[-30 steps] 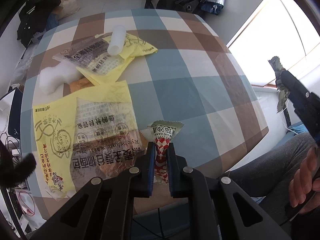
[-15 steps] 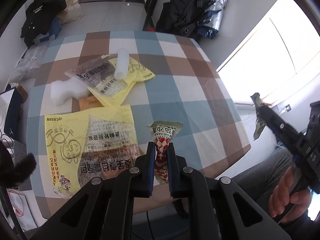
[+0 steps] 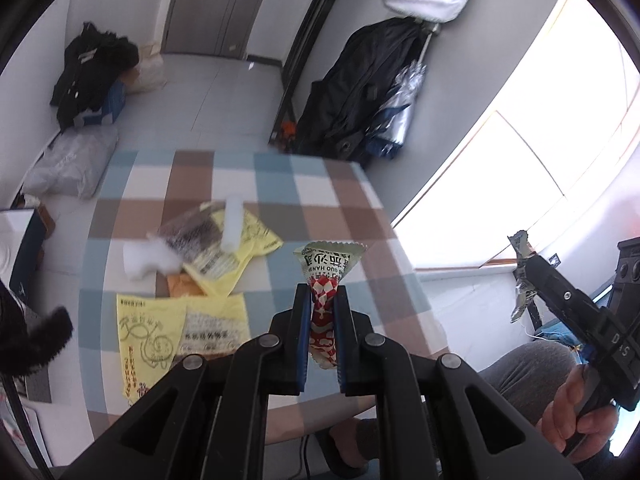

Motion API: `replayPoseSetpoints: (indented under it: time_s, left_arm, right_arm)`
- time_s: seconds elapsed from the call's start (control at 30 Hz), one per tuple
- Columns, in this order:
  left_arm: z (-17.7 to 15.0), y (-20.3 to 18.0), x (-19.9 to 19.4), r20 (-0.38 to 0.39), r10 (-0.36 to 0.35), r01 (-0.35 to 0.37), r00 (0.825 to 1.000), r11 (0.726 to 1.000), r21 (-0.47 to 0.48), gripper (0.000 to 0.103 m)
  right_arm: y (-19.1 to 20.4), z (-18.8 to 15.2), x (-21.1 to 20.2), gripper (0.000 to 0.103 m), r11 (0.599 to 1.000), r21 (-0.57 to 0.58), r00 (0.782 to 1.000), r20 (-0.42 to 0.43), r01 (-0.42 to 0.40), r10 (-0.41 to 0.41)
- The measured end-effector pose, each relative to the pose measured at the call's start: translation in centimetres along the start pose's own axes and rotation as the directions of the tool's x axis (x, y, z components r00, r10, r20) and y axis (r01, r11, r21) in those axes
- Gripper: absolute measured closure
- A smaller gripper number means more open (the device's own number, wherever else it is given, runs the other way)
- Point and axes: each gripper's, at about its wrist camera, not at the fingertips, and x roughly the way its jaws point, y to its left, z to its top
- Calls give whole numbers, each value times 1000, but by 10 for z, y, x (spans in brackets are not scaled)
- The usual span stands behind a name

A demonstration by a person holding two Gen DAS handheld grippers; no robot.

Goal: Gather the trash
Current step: 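Lift the snack wrapper and carry it over the white trash bin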

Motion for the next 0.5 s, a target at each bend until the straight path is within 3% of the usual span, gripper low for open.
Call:
replayPoseSetpoints:
  time_s: [0.3,0.5]
  left_arm:
    - [36,-63,-22,86,-75,67,993,993,97,96]
    - [51,-118,-10,73,-138,122,988,974,190,96]
  right_arm:
    - [2,47,-68,81,1000,-26,991,130,12,-9]
    - [-29,63,-110,81,998,4,980,188,70,-70]
